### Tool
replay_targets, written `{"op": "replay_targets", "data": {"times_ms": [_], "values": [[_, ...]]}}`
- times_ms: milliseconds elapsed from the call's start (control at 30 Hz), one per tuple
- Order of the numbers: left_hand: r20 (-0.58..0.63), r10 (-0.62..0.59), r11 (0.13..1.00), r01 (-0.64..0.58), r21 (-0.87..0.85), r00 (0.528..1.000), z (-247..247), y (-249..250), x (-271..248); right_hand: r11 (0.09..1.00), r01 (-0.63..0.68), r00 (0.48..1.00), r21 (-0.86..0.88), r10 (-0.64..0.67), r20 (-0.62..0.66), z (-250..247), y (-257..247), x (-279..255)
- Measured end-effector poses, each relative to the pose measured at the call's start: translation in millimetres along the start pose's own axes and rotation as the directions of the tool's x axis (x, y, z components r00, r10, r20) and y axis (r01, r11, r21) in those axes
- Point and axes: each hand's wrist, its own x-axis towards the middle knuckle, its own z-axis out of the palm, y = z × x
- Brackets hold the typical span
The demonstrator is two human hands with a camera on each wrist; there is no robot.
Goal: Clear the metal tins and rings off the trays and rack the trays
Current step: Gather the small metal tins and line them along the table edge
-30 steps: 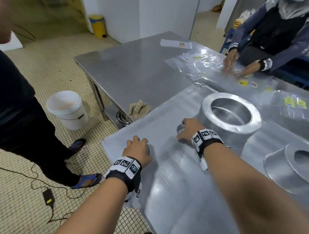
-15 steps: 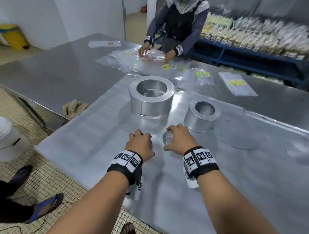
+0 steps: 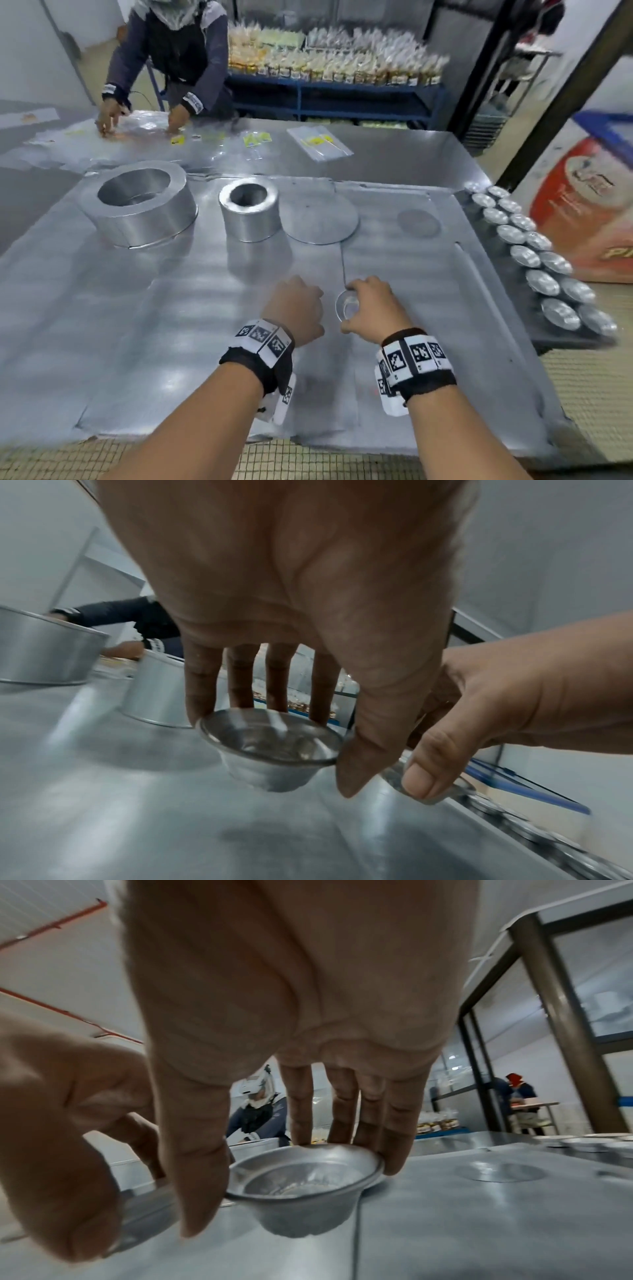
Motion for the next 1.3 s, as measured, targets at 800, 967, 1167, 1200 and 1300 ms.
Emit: {"op": "replay_targets", "data": {"times_ms": [800,967,1167,1200,1300], "values": [[0.126,0.374,0.921,-0.384,0.067,0.919,79,236,78,0.94,-0.322,0.928,0.11,0.336,-0.161,-73,230,-63],[0.133,0.396,0.913,-0.405,0.051,0.908,75,257,123,0.929,-0.346,0.921,0.13,0.363,-0.142,-94,251,-29],[0.109,0.409,0.91,-0.413,0.022,0.906,69,275,183,0.924,-0.367,0.917,0.106,0.378,-0.124,-119,274,15],[0.109,0.409,0.911,-0.413,0.017,0.906,68,278,191,0.924,-0.366,0.919,0.109,0.377,-0.116,-123,277,22],[0.099,0.414,0.909,-0.417,0.005,0.905,68,288,216,0.927,-0.357,0.924,0.112,0.368,-0.103,-133,289,47]]}}
